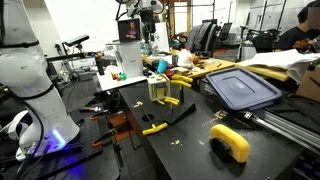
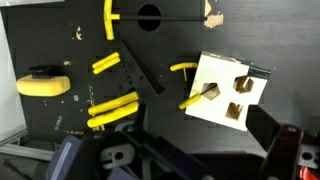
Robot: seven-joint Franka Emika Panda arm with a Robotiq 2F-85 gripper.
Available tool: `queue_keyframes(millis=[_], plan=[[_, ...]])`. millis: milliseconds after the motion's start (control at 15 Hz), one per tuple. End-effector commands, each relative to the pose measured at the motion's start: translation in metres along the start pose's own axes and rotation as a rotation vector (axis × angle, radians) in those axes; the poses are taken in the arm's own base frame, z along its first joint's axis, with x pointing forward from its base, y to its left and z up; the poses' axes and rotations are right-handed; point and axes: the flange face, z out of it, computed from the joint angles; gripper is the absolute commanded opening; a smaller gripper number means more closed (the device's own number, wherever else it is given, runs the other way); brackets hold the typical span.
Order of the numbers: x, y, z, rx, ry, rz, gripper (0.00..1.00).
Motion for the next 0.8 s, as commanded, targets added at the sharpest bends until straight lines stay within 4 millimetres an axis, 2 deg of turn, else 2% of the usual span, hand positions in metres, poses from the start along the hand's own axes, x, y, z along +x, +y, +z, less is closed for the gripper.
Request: queue_keyframes(millis=[0,333,733], plan=[[0.037,0.021,0.018,0.081,-0.152,-0.095,1.00],[0.069,0.041,0.054,0.232,-0.285,-0.075,1.00],[0.081,0.054,0.084,0.363,-0.339,0.102,1.00]])
